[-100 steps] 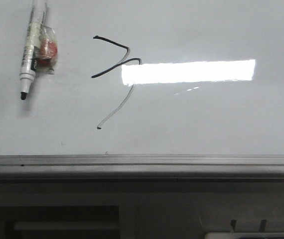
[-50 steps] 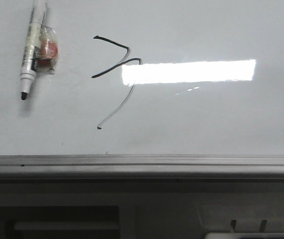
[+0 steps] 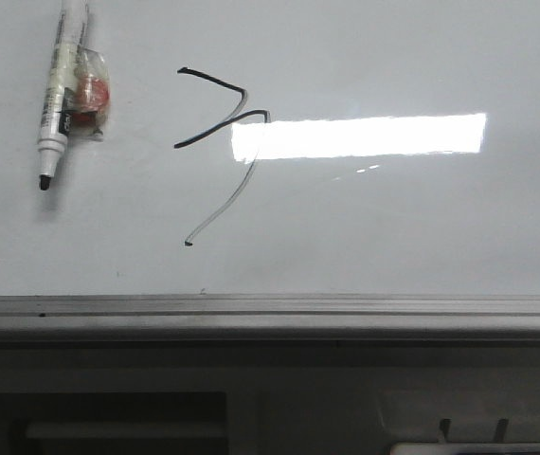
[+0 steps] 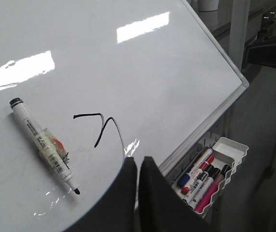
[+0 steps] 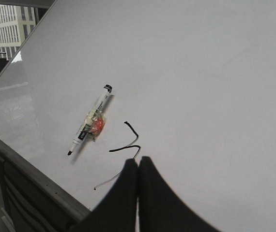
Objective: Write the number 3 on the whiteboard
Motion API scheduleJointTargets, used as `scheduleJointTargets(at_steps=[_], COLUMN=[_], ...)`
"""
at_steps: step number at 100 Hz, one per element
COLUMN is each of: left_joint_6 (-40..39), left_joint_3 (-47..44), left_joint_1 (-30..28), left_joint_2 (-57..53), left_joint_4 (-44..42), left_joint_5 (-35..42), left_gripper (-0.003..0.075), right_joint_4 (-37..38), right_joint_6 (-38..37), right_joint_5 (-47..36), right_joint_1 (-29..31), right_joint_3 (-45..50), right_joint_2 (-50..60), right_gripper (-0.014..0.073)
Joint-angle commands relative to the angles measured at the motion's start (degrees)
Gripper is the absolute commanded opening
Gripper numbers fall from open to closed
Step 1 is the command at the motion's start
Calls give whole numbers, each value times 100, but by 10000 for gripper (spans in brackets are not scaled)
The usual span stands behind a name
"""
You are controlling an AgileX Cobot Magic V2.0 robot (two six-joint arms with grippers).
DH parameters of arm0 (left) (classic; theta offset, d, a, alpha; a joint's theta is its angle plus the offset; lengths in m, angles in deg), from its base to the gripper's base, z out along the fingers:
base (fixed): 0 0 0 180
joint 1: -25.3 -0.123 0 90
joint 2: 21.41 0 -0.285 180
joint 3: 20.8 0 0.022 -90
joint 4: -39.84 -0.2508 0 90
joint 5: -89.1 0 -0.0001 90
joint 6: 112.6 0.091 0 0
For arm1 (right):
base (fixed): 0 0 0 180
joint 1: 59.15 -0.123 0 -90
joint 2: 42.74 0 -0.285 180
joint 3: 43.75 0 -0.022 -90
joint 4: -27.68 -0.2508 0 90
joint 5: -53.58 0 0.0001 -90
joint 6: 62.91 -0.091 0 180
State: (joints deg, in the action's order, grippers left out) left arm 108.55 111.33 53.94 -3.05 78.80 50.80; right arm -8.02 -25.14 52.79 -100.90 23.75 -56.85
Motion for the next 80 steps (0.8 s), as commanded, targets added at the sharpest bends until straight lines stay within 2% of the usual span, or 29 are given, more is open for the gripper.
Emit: scheduleJointTargets(at_steps=[1, 23, 42, 54, 64, 71, 80], left_joint_6=[-18, -18, 196, 111, -1112, -1951, -2246], left_joint_3=[142, 12, -543, -1212, -1736, -2010, -2297], left_joint_1=[-3, -3, -28, -447, -989, -1389, -1809], left_joint_2=[66, 22, -506, -1014, -1235, -1217, -1217], left_joint_4=[179, 179, -506, -1311, -2283, -2565, -2567], left_joint_5=[344, 390, 1590, 2141, 2169, 2141, 2166], left_gripper=[-21, -21, -21, -21, -21, -20, -21], right_joint_4=[15, 15, 15, 15, 15, 15, 15], right_joint_6=[-7, -7, -7, -7, -7, -7, -7], right_joint_5=[-396, -396, -396, -396, -412, -399, -411], right_joint_1=[32, 32, 32, 32, 32, 32, 32], right_joint_3=[-146, -146, -146, -146, -146, -146, -146], right_joint_2=[-44, -44, -44, -44, -44, -54, -54], right_gripper=[-61, -61, -61, -61, -61, -61, -61])
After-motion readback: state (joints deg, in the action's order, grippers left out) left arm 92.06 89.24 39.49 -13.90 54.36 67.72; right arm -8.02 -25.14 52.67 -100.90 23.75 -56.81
